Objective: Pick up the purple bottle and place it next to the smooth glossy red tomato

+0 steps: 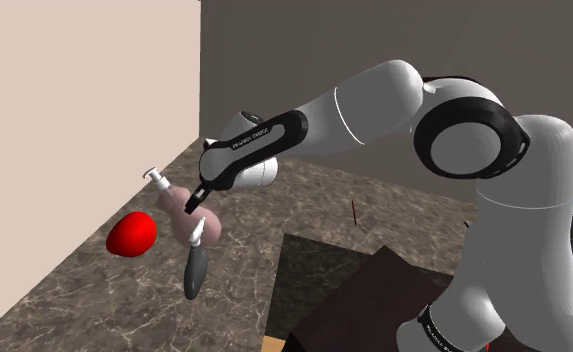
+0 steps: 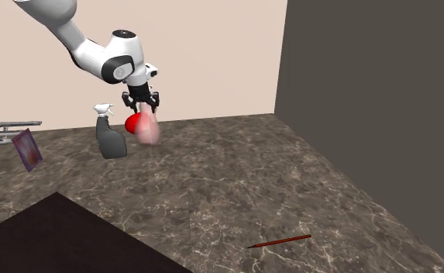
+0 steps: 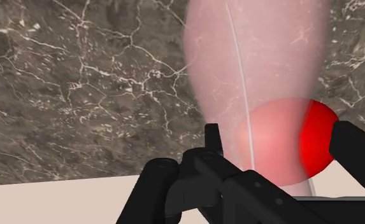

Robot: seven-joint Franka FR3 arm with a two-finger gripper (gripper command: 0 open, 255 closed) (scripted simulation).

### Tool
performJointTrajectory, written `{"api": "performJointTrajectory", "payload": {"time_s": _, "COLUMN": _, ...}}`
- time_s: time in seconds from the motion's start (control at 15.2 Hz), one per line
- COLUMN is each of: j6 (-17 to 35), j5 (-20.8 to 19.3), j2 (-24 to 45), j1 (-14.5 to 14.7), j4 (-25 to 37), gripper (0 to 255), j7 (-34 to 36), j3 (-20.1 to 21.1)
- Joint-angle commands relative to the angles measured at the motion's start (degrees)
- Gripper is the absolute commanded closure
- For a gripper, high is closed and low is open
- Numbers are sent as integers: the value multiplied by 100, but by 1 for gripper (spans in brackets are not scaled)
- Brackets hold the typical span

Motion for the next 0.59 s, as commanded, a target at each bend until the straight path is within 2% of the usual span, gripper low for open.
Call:
{"api": "performJointTrajectory", "payload": {"time_s": 0.0, "j6": -17, "j5": -6, "j2": 39, "j1": 5, "j4": 7, "gripper": 0, "j7": 12, "j3": 0}}
{"api": "performJointTrajectory", "payload": {"time_s": 0.26, "j6": -3, "j5": 1, "j2": 5, "j1": 3, "j4": -40, "gripper": 0, "j7": -2, "j3": 3}}
{"api": "performJointTrajectory", "payload": {"time_s": 0.53, "j6": -284, "j5": -258, "j2": -739, "j1": 160, "j4": -511, "gripper": 0, "j7": 176, "j3": -253}}
